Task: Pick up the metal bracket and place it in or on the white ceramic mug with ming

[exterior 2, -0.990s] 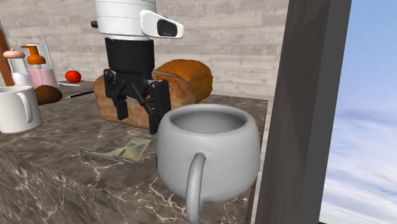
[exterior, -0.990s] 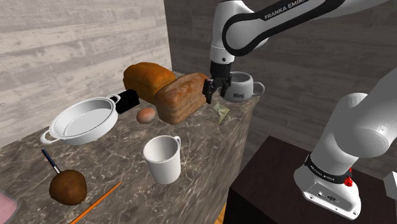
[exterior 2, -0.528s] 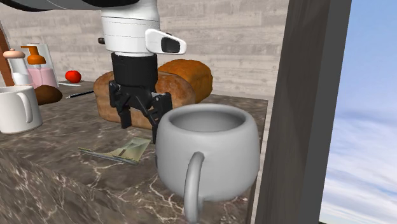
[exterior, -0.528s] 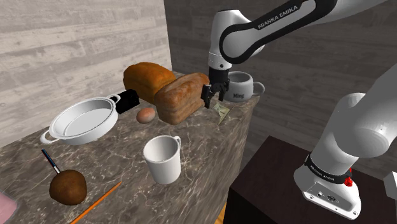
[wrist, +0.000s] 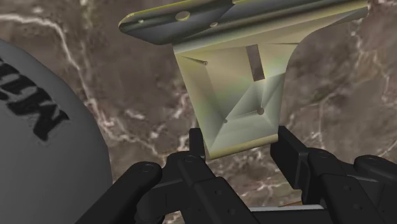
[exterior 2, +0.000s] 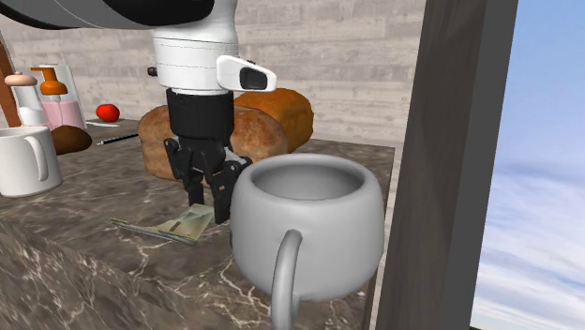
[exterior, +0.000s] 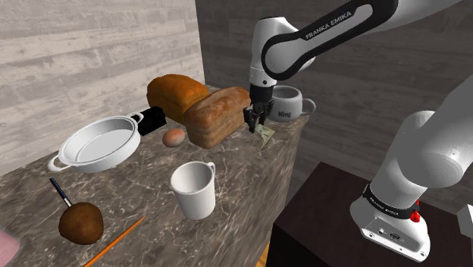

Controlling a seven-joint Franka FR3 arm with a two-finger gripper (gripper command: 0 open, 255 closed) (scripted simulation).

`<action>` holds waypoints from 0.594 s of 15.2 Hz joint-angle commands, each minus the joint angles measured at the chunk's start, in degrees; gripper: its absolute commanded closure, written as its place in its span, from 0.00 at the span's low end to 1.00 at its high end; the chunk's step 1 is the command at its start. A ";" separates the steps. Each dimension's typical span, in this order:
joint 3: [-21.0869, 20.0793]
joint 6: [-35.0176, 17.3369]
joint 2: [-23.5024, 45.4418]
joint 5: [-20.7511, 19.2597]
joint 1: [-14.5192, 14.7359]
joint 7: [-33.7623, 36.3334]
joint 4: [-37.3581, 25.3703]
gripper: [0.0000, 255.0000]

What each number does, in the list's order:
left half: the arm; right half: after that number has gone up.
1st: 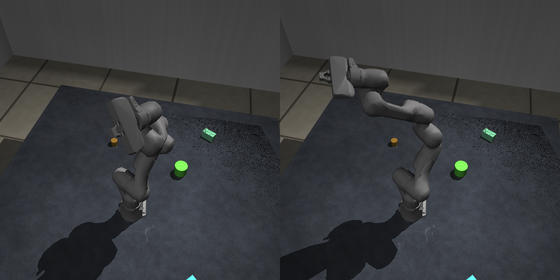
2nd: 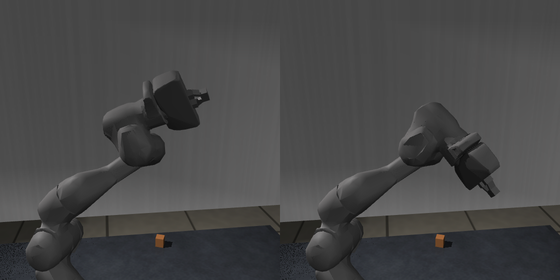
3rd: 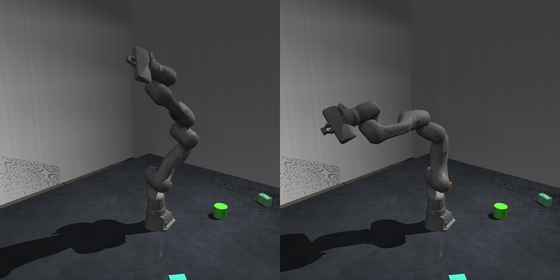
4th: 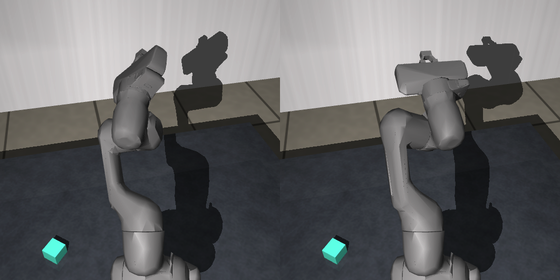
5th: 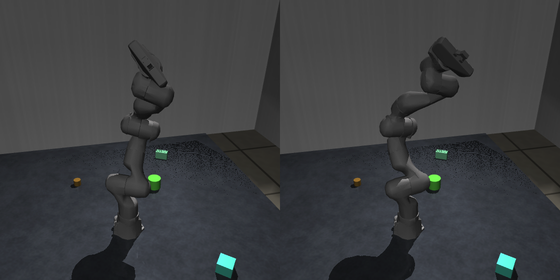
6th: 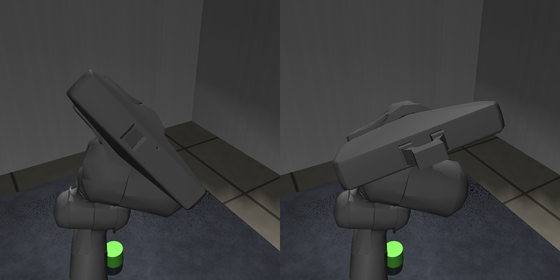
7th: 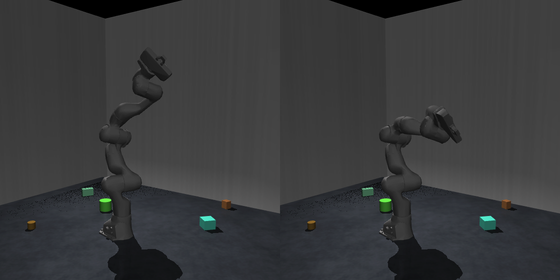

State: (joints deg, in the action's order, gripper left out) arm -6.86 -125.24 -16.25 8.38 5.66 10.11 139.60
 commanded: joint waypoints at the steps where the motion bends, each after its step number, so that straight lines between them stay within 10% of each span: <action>1: 0.08 0.03 0.11 -0.03 -0.07 0.00 0.14 1.00; 9: 0.18 1.99 -1.04 -0.09 -0.13 0.05 -0.67 1.00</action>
State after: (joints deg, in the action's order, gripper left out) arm -6.77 -123.92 -16.93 8.34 5.59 10.20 139.18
